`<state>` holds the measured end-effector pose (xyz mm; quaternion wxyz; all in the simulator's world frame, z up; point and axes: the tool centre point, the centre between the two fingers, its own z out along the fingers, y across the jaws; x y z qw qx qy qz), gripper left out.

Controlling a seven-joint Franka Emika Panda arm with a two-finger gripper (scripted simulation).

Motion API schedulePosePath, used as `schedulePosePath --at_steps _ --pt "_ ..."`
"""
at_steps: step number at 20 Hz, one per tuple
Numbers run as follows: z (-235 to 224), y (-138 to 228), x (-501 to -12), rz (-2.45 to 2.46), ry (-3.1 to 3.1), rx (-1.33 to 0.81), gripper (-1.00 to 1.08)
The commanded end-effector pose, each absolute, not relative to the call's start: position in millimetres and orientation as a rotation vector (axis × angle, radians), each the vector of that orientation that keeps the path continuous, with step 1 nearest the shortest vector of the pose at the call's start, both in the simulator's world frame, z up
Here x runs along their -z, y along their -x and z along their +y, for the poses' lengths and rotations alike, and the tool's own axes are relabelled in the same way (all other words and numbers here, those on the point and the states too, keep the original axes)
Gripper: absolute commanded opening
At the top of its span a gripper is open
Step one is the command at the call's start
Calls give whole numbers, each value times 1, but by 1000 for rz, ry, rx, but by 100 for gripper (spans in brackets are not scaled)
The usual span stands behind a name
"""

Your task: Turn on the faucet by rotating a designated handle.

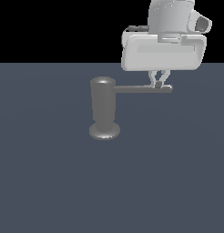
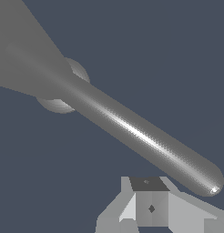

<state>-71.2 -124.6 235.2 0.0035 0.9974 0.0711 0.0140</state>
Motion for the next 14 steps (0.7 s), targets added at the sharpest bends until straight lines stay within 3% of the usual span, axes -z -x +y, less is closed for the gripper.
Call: schedulePosePath --at_steps 1,14 --pt "-123 62 -229 241 -3127 -31 -100" --pt "-148 28 -226 225 -3130 -18 -100"
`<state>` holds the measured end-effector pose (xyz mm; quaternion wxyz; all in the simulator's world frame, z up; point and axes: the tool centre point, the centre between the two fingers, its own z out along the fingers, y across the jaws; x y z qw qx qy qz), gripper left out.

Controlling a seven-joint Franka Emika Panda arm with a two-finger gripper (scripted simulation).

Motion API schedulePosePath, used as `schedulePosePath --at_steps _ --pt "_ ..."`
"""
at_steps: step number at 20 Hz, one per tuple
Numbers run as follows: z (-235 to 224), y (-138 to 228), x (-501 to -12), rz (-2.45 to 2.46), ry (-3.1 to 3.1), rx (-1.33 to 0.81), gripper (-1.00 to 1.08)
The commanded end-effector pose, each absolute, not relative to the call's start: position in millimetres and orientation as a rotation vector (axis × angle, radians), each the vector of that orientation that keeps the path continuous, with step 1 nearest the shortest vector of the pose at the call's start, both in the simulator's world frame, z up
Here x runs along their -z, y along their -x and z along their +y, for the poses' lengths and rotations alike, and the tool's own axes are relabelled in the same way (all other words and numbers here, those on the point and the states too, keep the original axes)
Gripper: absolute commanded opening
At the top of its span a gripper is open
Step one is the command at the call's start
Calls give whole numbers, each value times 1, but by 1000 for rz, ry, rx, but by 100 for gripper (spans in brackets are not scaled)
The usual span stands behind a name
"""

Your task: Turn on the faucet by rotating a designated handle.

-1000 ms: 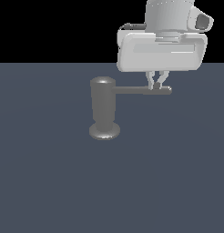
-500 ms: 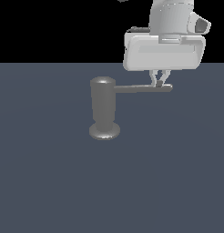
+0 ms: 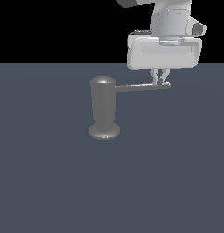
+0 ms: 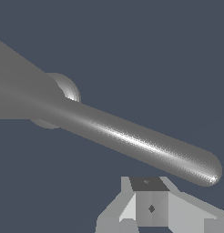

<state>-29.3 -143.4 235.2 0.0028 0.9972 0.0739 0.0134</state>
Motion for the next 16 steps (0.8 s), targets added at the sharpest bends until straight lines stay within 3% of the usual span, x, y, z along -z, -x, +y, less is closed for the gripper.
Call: schedulePosePath --at_steps 1,16 --pt "-150 25 -225 224 -3131 -17 -100" --pt "-177 -12 -221 206 -3134 -3 -100"
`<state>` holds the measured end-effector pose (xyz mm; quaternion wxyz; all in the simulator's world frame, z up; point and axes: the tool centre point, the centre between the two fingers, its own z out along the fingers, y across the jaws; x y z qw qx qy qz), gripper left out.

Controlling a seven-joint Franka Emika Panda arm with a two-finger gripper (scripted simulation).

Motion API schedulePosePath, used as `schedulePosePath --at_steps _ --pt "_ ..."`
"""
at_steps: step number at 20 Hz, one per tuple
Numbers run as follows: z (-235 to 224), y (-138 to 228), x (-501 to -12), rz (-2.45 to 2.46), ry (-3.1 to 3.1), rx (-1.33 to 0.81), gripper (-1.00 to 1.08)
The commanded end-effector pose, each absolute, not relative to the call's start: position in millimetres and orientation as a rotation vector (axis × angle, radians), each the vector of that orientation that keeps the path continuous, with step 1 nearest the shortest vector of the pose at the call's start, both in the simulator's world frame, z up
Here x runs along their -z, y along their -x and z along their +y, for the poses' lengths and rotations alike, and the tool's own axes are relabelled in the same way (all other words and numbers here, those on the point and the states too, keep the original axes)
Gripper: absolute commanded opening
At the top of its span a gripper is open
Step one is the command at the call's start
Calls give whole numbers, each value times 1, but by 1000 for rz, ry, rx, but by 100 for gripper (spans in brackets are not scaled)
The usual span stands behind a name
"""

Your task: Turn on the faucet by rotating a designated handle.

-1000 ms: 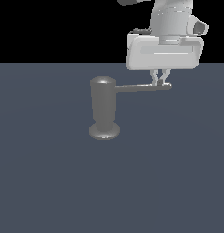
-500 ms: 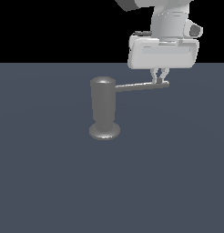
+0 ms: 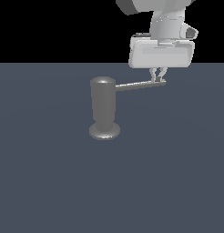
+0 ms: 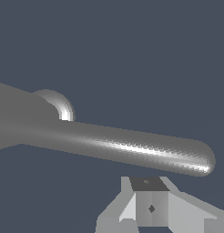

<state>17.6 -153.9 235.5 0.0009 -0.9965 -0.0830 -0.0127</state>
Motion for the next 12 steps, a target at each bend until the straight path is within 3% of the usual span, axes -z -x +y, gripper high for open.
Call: schedulePosePath --at_steps 1,3,4,12 --pt "-179 -15 -221 -206 3135 2 -100" --pt "-181 -17 -221 -204 3135 1 -100" --pt "-154 -25 -234 -267 3126 36 -100" --pt "-150 -49 -233 -258 3127 31 -100"
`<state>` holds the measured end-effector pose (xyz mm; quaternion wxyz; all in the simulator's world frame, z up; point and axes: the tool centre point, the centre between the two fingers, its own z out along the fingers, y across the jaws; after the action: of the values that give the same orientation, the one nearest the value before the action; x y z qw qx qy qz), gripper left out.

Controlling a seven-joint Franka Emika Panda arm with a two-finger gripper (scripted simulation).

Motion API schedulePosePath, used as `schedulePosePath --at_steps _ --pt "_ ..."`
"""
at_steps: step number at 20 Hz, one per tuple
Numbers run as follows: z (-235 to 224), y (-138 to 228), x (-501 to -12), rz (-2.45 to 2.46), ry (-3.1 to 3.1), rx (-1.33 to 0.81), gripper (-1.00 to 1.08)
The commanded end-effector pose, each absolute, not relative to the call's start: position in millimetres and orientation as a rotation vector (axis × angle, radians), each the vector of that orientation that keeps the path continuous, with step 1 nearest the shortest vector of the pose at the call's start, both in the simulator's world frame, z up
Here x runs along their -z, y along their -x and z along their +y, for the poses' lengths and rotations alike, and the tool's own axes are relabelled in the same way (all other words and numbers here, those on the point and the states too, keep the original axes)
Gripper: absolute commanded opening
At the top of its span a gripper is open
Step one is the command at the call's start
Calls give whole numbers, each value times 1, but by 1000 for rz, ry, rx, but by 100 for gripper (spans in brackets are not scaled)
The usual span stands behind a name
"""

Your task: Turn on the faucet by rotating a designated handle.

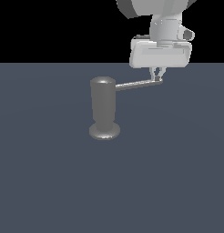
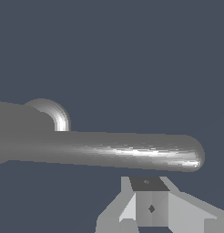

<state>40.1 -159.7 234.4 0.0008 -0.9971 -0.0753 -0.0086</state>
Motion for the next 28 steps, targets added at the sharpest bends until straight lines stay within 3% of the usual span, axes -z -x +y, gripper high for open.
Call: schedulePosePath --at_steps 1,28 --pt "-149 -52 -232 -256 3128 30 -100" --pt "-137 -123 -226 -227 3132 14 -100"
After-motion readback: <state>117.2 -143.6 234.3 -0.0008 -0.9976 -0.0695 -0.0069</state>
